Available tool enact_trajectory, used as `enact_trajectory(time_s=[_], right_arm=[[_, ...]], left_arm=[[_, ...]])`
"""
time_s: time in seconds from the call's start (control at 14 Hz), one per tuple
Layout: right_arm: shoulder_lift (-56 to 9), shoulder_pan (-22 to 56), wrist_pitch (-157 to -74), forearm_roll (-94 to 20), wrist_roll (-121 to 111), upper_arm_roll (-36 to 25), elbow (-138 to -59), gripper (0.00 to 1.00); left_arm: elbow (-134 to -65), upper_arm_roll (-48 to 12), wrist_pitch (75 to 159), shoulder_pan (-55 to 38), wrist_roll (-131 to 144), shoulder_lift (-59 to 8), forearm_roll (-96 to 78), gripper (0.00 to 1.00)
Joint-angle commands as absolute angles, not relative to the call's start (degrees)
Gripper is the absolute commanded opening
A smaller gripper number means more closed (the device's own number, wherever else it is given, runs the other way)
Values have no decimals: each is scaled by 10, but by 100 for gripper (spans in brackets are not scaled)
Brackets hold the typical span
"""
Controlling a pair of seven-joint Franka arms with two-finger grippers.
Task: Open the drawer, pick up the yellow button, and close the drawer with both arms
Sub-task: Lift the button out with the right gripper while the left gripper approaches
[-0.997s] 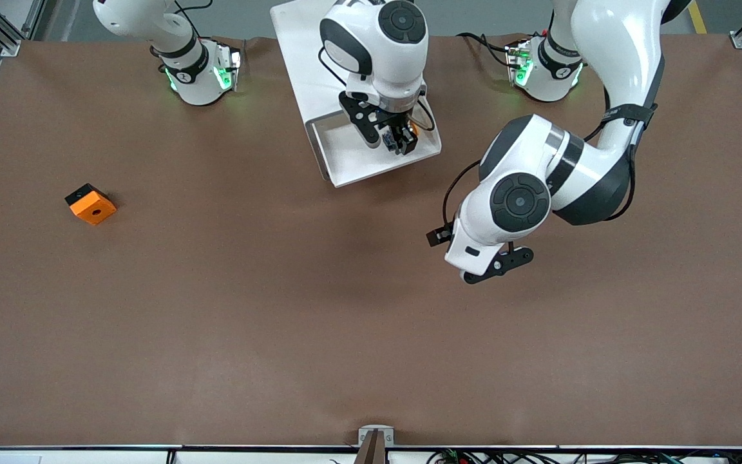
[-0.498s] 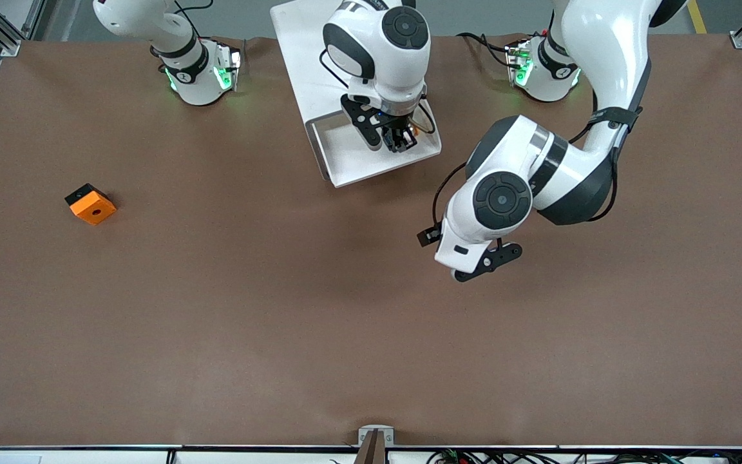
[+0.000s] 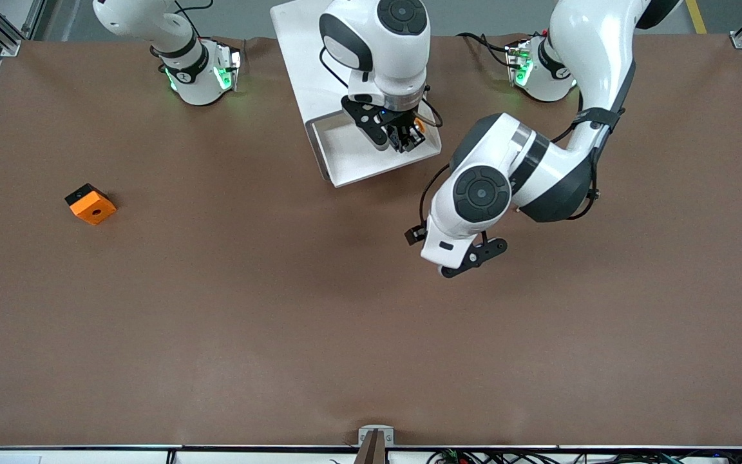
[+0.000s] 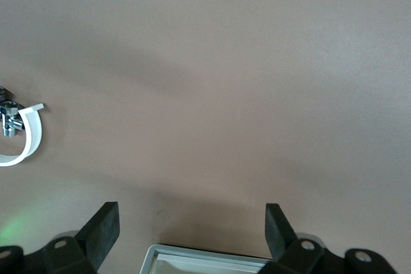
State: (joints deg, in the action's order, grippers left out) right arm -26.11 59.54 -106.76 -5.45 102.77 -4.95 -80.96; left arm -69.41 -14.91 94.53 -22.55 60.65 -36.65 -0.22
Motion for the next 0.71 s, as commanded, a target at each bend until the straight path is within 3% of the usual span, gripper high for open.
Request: enact_trajectory(time_s=[0.0,0.28,0.64], right_arm=[[-247,581,-1040,-64,918,-51,-801,0],[-214,549,-967,-60,687,-54,-801,0],[-183,457,-926,-64,532,-54,-791,0]], left_arm=[[-697,-152,967,-227,615,-374,7,100],[-826,-156,1093,-219,616,-327,4,100],[-874,-177,1099,-200,605,-280,1,100]])
